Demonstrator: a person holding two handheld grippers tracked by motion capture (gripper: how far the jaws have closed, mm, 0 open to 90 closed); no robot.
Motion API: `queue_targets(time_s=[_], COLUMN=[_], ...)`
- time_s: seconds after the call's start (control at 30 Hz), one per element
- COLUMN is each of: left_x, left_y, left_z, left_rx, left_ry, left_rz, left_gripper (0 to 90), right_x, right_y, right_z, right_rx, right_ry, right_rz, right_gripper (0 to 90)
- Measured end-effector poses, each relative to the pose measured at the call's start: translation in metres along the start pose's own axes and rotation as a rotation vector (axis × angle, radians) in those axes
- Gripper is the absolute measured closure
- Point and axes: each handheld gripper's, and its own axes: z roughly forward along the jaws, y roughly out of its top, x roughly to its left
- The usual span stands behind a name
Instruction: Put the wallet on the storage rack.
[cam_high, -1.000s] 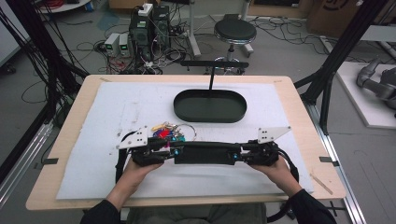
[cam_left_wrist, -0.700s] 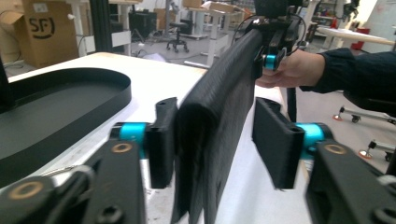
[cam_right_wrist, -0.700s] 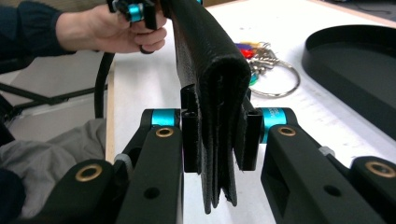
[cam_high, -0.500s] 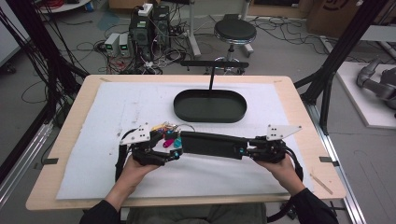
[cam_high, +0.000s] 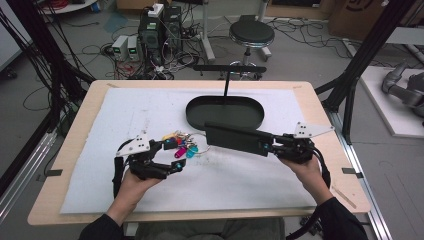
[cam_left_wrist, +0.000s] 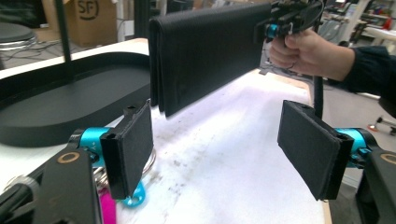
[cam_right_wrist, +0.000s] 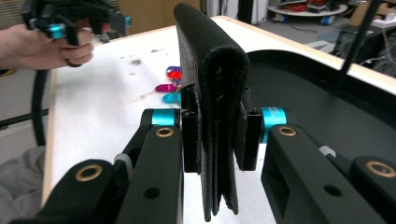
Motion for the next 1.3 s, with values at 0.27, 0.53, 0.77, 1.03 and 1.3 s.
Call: queue_targets(time_s=[0.27,0.53,0.77,1.03,1.3], left_x=[-0.007,-0.01,-0.015,-0.017,-0.017], left_y=[-0.008,-0.015,-0.014,-0.015,-0.015], left_z=[-0.015,-0.02,-0.02,-0.019,-0.018], left_rx=[0.005,0.003,0.007,0.012,0.011], left_ry=[0.044,0.051,0.048,0.043,0.042], left_rz=[-0.02,-0.018,0.0,0.008,0.009], left_gripper=[26.6,26.6,26.6,26.6,26.6], right_x=[-0.013,-0.027,-0.038,-0.055,-0.07], right_y=[0.017,0.032,0.035,0.034,0.03], right_z=[0.004,0.013,0.027,0.056,0.083], right_rx=[-0.018,-0.039,-0.049,-0.046,-0.031], right_ry=[-0.057,-0.106,-0.121,-0.161,-0.182], right_rz=[-0.02,-0.024,-0.014,0.012,0.023], right_gripper=[77.4,77.4,77.3,77.5,77.4])
